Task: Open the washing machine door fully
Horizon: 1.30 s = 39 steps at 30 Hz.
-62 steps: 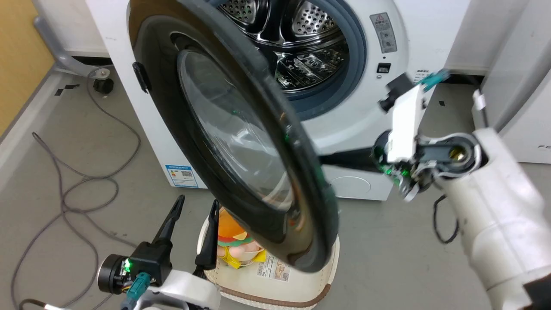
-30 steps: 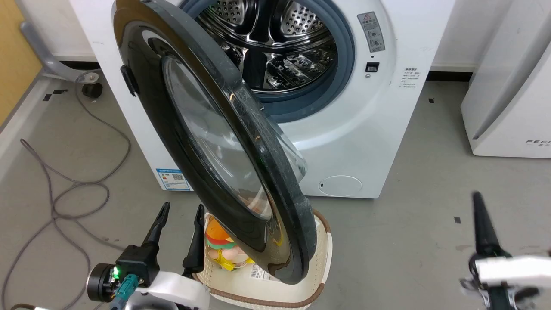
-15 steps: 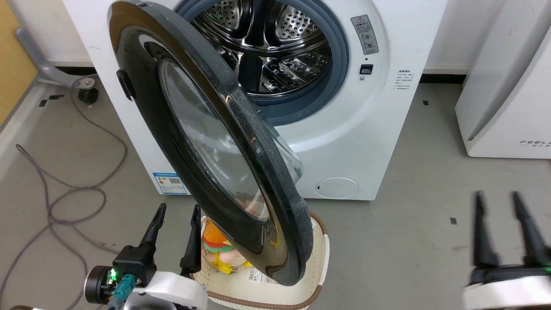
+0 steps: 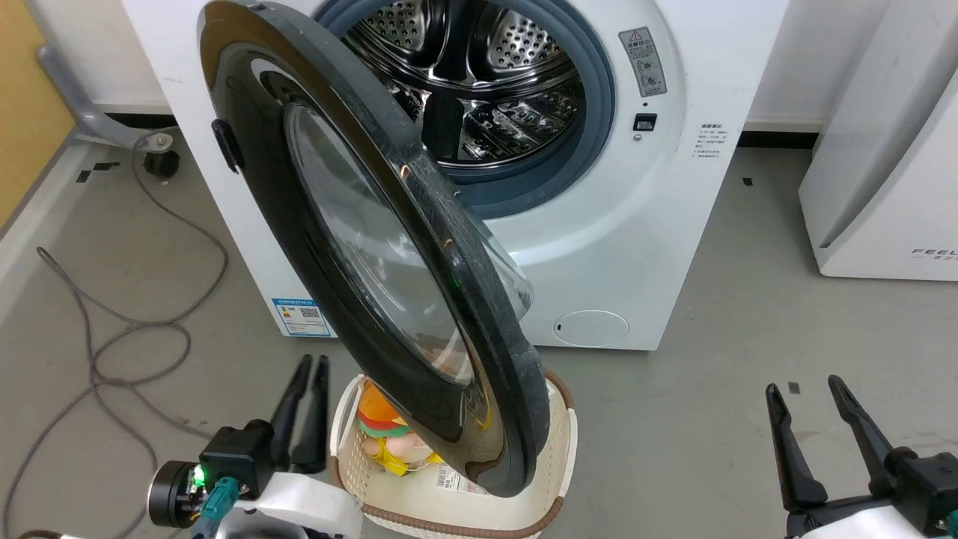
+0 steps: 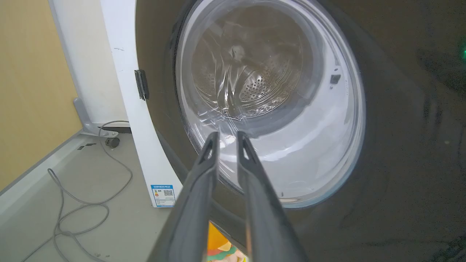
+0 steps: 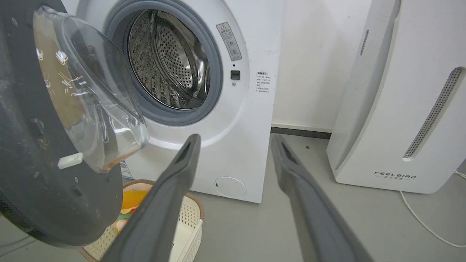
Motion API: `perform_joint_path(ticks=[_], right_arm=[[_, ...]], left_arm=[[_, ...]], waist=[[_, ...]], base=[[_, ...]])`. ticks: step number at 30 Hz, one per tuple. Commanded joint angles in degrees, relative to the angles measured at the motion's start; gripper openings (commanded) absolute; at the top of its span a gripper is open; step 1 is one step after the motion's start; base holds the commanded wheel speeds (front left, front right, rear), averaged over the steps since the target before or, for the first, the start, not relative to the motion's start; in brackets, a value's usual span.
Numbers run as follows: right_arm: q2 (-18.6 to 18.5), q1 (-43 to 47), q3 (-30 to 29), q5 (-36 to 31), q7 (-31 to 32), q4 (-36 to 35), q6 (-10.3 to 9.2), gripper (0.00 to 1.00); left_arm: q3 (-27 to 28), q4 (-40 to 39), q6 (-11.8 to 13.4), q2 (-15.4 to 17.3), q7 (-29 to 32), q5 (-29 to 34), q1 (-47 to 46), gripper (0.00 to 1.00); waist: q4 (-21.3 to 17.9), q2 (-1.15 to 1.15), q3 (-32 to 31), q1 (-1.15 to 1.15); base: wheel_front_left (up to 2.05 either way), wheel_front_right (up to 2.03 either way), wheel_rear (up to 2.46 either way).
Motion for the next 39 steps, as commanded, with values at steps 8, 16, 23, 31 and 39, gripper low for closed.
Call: perform_joint_path(ticks=[8, 16, 23, 31, 39], right_arm=[[0.2, 0.7, -0.2, 1.8, -0.5, 1.3, 0.03, 1.0], [0.2, 1.3, -0.3, 2.8, -0.3, 1.3, 0.03, 1.0], [0.2, 1.6, -0.4, 3.7, -0.2, 1.0, 0.03, 1.0], [0.2, 1.7, -0.6, 4.2, -0.1, 0.8, 0.03, 1.0], [0.2, 1.7, -0.7, 4.5, 0.0, 0.7, 0.03, 1.0]], left_arm=[[0.1, -2.0, 0.4, 0.2, -0.3, 1.3, -0.3, 0.0], [-0.2, -9.2, 1.2, 0.6, 0.9, 1.7, -1.4, 0.0], [-1.3, -21.5, 1.9, 0.6, 4.1, 2.4, -4.4, 0.0], [-5.3, -33.7, 3.1, 0.2, 8.1, 1.6, -12.0, 0.0], [-16.8, -39.3, 2.8, -0.1, 13.8, -2.8, -17.5, 0.0]], waist=[[-0.4, 0.0, -0.2, 0.0], [-0.8, 0.0, -0.6, 0.0], [-0.8, 0.0, -0.1, 0.0], [-0.8, 0.0, 0.4, 0.0], [-0.9, 0.0, 1.3, 0.0]], base=[[0.0, 0.0, 0.0], [0.0, 0.0, 0.0], [0.0, 0.0, 0.0], [0.0, 0.0, 0.0], [0.0, 0.0, 0.0]])
